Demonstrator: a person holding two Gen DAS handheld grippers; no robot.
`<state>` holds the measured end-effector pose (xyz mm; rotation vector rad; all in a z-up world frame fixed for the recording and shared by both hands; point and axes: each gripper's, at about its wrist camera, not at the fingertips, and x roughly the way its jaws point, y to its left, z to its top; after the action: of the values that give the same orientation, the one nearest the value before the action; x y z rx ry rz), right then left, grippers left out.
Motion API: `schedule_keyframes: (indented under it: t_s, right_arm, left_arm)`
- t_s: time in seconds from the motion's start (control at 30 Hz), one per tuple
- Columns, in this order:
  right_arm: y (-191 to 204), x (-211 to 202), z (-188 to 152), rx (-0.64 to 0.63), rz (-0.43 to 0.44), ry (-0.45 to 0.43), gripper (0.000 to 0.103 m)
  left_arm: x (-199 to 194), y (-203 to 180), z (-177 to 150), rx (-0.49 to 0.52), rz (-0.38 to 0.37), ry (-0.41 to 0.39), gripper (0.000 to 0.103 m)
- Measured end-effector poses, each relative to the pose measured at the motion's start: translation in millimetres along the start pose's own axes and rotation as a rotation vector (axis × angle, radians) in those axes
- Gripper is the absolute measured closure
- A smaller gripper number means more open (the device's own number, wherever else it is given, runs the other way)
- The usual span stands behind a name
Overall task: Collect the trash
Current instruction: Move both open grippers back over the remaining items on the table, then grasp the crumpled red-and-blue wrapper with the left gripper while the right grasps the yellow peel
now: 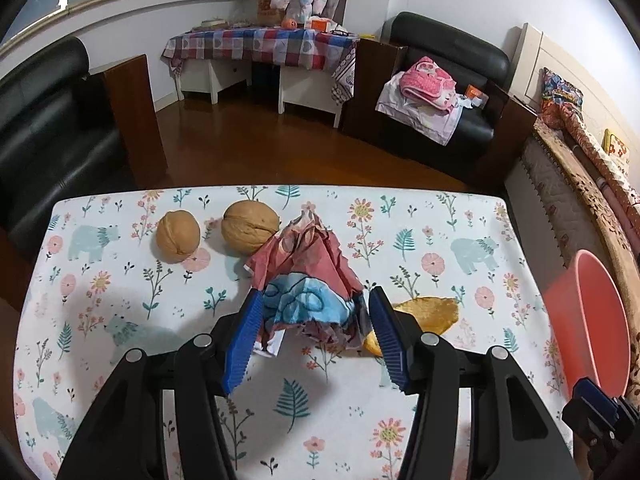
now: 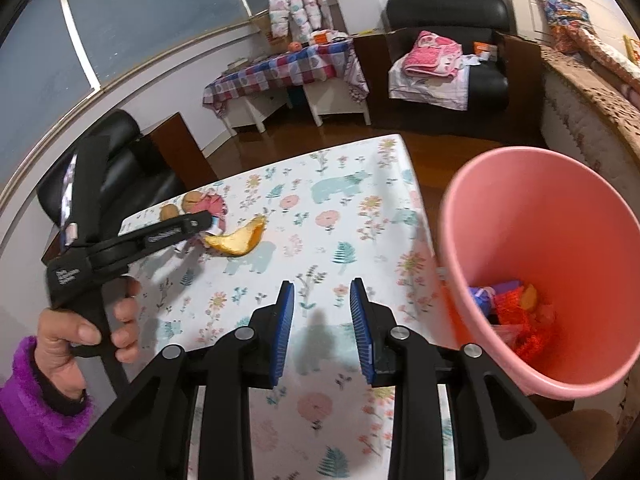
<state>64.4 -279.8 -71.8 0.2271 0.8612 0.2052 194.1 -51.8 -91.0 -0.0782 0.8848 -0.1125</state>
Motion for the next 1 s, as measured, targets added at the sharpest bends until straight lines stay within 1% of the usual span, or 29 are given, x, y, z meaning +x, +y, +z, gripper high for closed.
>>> schedule_keyframes:
  t_s: [0.17, 0.23, 0.3, 0.33, 0.37, 0.47, 0.73, 1.0]
  right_arm:
    - [15.7, 15.4, 6.0, -0.042, 0.016, 0.021, 0.074]
    - [22.7, 22.8, 8.8, -0.056, 0.025, 0.028, 0.074]
    - [28.4, 29.5, 11.5, -0.065, 0.034, 0.036, 0.074]
    - [31.1, 33.9, 13.7, -0.068, 0.041, 0.041, 0.074]
    - [33.2, 37.0, 14.9, -0.07, 0.045, 0.045, 0.074]
    - [38.2, 47.8, 19.9, -0.065, 0.058, 0.064, 0.074]
    - [42.0, 77.7, 37.4, 0.005, 0.097, 0.105, 0.073]
    - [44.4, 104.9, 44.0, 0.049, 0.078, 0.139, 0.073]
  left_arm:
    - [5.0, 4.4, -1.4, -0.013, -0.023, 0.001, 0.05]
    - [3.9, 6.7, -1.8, -0.014, -0.033, -0.008, 0.058]
    - [3.6, 9.0, -2.2, -0.019, -0.058, -0.008, 0.07]
    - [3.0, 10.0, -2.5, -0.024, -0.072, -0.009, 0.074]
    - [2.1, 10.5, -2.9, -0.022, -0.083, -0.01, 0.081]
    - [-3.4, 13.4, -4.3, -0.017, -0.089, -0.022, 0.086]
    - [-37.3, 33.1, -11.0, -0.069, -0.145, -0.074, 0.087]
    - [-57.8, 48.2, -20.2, -0.096, -0.169, -0.094, 0.087]
